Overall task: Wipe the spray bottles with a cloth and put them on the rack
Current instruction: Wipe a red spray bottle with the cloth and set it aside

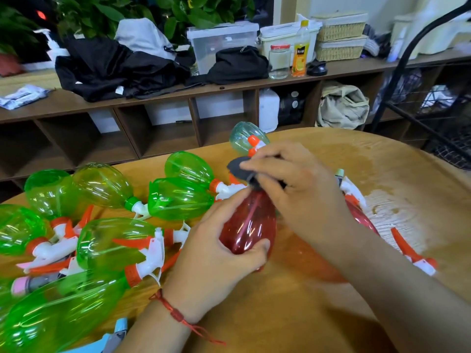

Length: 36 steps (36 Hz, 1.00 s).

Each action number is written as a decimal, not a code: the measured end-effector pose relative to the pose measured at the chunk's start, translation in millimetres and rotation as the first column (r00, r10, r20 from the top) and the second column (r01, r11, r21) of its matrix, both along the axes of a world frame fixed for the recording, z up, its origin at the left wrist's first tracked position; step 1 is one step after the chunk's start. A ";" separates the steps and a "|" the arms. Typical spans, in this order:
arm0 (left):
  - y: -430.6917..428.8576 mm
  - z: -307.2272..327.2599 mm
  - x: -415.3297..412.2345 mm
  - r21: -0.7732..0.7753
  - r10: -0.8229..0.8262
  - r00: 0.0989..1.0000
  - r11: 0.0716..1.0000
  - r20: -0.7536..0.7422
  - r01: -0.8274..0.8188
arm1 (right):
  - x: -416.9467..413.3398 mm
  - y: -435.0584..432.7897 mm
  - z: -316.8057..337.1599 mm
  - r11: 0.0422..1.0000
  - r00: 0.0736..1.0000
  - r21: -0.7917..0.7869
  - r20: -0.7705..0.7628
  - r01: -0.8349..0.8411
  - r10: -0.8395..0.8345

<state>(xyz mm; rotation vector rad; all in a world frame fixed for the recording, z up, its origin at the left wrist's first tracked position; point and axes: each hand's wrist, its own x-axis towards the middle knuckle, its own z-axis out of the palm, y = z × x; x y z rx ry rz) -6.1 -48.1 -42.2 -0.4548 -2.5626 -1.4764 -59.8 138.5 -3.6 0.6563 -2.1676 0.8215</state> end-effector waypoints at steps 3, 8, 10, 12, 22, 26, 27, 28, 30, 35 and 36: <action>-0.1 1.8 0.7 -0.017 -0.021 1.000 1.000 0.013 0.021 | -3.2 12.3 6.2 0.983 0.987 -0.086 0.018 0.163 -0.162; 0.9 5.1 3.5 -0.038 -0.048 0.999 0.998 -0.005 0.047 | -2.1 24.5 12.6 0.977 0.989 -0.153 0.001 0.147 -0.148; 1.4 5.0 3.8 -0.027 -0.052 0.999 0.998 -0.007 0.052 | -2.3 22.3 10.9 0.991 0.995 -0.091 -0.006 0.097 -0.098; 0.9 3.2 3.1 0.004 -0.034 0.999 0.999 -0.015 0.034 | -3.5 20.8 10.3 0.996 0.997 -0.018 -0.003 0.082 -0.082; -1.7 3.1 -0.9 0.051 0.005 1.000 0.999 -0.015 -0.004 | -3.9 25.5 9.2 0.998 0.997 -0.052 0.073 0.037 -0.033; -2.0 1.7 1.2 0.057 0.028 0.999 0.998 -0.025 -0.027 | -6.5 20.8 4.8 1.000 0.997 0.016 0.082 -0.014 0.013; -3.4 0.9 0.1 0.050 0.040 0.999 0.998 -0.028 -0.038 | -7.0 21.1 4.1 0.998 0.994 0.044 0.102 -0.034 0.029; -4.7 0.5 -1.0 0.045 0.046 0.999 0.998 -0.028 -0.045 | -7.2 22.0 4.0 0.997 0.991 0.051 0.125 -0.055 0.048; -5.2 1.2 -2.8 0.054 0.046 0.999 0.998 -0.016 -0.045 | -4.9 23.9 5.2 0.997 0.985 0.003 0.151 -0.078 0.077; -2.0 4.4 0.2 0.103 0.024 1.000 0.994 -0.017 -0.022 | -3.2 23.5 6.2 0.999 0.999 -0.015 0.039 0.030 -0.029; -2.6 3.8 0.0 0.114 0.024 1.000 0.993 -0.015 -0.022 | -4.6 23.6 5.6 1.000 0.998 -0.003 0.056 0.021 -0.021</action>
